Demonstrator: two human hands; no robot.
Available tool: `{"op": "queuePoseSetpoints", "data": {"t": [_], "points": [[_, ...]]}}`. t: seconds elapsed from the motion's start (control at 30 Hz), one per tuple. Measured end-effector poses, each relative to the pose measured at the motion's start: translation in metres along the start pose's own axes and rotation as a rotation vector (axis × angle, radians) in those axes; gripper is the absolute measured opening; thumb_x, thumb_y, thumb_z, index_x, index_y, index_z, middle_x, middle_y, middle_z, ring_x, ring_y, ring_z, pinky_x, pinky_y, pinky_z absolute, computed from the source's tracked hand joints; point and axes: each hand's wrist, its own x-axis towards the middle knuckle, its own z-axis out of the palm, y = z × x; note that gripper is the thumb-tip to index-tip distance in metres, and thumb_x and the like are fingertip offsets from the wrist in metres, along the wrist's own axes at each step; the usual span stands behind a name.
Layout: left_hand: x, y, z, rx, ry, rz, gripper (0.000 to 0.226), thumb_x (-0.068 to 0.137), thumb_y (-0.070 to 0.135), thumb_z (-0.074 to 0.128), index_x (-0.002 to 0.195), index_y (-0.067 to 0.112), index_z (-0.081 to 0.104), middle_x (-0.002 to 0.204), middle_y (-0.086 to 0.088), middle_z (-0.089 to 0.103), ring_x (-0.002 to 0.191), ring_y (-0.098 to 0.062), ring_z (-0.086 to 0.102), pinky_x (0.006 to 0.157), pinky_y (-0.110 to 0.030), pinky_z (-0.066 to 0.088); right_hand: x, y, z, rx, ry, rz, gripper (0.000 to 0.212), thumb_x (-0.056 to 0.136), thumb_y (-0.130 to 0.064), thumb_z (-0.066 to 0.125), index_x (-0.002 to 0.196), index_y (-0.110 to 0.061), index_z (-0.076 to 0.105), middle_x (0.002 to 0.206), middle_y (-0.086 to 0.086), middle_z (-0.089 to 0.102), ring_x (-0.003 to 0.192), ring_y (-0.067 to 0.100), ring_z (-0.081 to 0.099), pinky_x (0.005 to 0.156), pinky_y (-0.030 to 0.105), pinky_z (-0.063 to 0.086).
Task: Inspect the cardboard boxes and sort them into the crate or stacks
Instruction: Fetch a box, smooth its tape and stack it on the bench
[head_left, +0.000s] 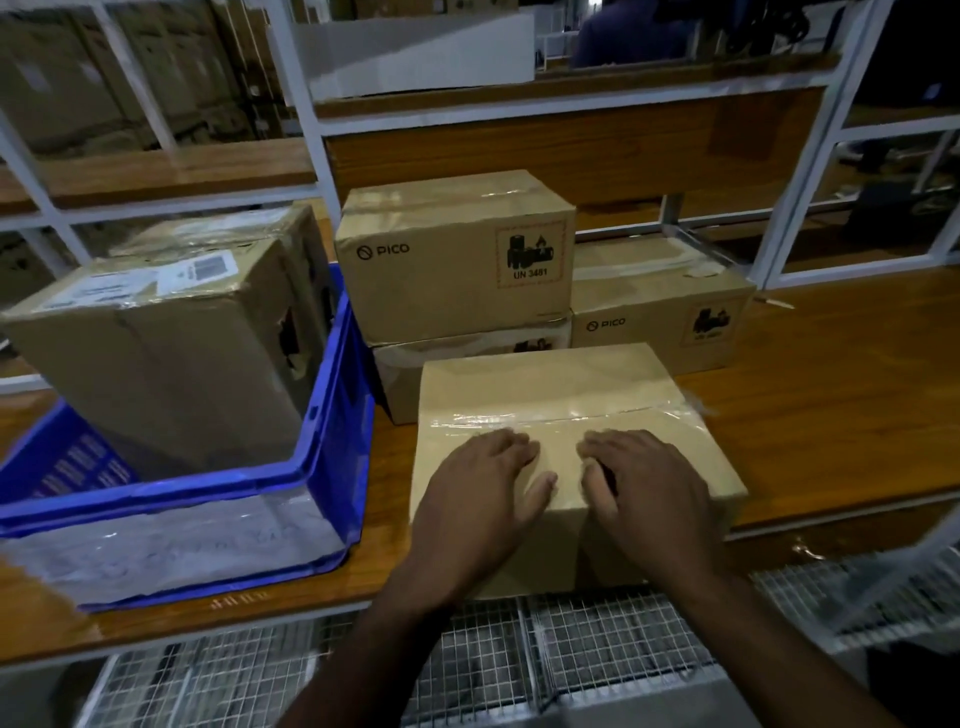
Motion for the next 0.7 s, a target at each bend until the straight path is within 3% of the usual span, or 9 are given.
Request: {"op": "queuePoseSetpoints", "data": {"t": [0.17,0.3,0.37,0.43,0.5,0.6,0.63,0.7], "points": [[0.016,0.002,-0.003,0.069,-0.018,0.022,0.051,0.096,0.059,0.047,0.132,0.027,0.061,0.121,0.010,0.060,0.110,-0.009,0.054,0.094,-0.028,0.044,0.018,-0.008,-0.009,-0.069,-0.063,-0.009,0.017,0.092,-0.037,0.057,0.092,-0.028,0.072,0.092,-0.009,0.067,0.088,0.011,0.057,0.072,0.030,0.047],[0.034,0.003,-0.003,0.098,-0.041,0.017,0.061,0.096,0.051,0.051,0.150,0.023,0.042,0.129,0.005,0.057,0.117,-0.013,0.052,0.096,-0.029,0.044,0.039,-0.010,-0.012,-0.160,-0.091,-0.012,0.023,0.095,-0.042,0.053,0.083,-0.029,0.067,0.082,-0.009,0.056,0.077,0.009,0.049,0.061,0.027,0.037],[0.048,0.000,-0.004,0.065,-0.034,0.009,0.055,0.096,0.039,0.055,0.148,0.026,0.044,0.128,0.007,0.059,0.115,-0.011,0.052,0.092,-0.027,0.046,0.055,-0.010,-0.007,-0.128,-0.082,-0.020,0.018,0.094,-0.039,0.057,0.085,-0.027,0.067,0.081,-0.007,0.056,0.075,0.009,0.048,0.062,0.027,0.039],[0.059,-0.003,-0.002,0.040,-0.024,0.013,0.054,0.096,0.032,0.057,0.148,0.025,0.044,0.132,0.005,0.056,0.116,-0.012,0.053,0.089,-0.027,0.046,0.066,-0.010,0.001,-0.118,-0.081,-0.059,0.012,0.093,-0.035,0.060,0.095,-0.025,0.065,0.092,-0.005,0.059,0.085,0.012,0.051,0.072,0.030,0.044],[0.064,-0.006,0.003,0.042,-0.036,0.002,0.056,0.098,0.033,0.054,0.151,0.023,0.040,0.142,0.001,0.048,0.123,-0.015,0.049,0.096,-0.031,0.045,0.071,-0.008,0.009,-0.115,-0.131,-0.109,0.025,0.093,-0.034,0.057,0.115,-0.022,0.061,0.113,-0.001,0.059,0.105,0.017,0.052,0.090,0.034,0.045],[0.065,-0.013,0.011,0.134,-0.111,-0.010,0.054,0.102,0.041,0.041,0.153,0.023,0.040,0.157,0.002,0.041,0.139,-0.017,0.037,0.112,-0.038,0.033,0.074,-0.005,0.015,-0.071,-0.300,-0.151,0.046,0.102,-0.037,0.041,0.144,-0.019,0.046,0.152,0.000,0.044,0.142,0.016,0.035,0.120,0.036,0.022],[0.066,-0.016,0.012,0.147,-0.135,-0.011,0.053,0.103,0.042,0.038,0.153,0.023,0.041,0.159,0.003,0.040,0.143,-0.016,0.034,0.116,-0.039,0.028,0.076,-0.003,0.015,-0.072,-0.336,-0.151,0.050,0.104,-0.038,0.037,0.150,-0.018,0.040,0.158,-0.001,0.036,0.147,0.014,0.028,0.122,0.035,0.015],[0.068,-0.017,0.012,0.117,-0.156,-0.016,0.052,0.104,0.042,0.036,0.152,0.023,0.043,0.160,0.004,0.040,0.147,-0.014,0.032,0.122,-0.040,0.023,0.083,-0.003,0.015,-0.088,-0.346,-0.148,0.051,0.104,-0.039,0.037,0.150,-0.018,0.041,0.159,0.000,0.036,0.146,0.012,0.029,0.121,0.033,0.015]]}}
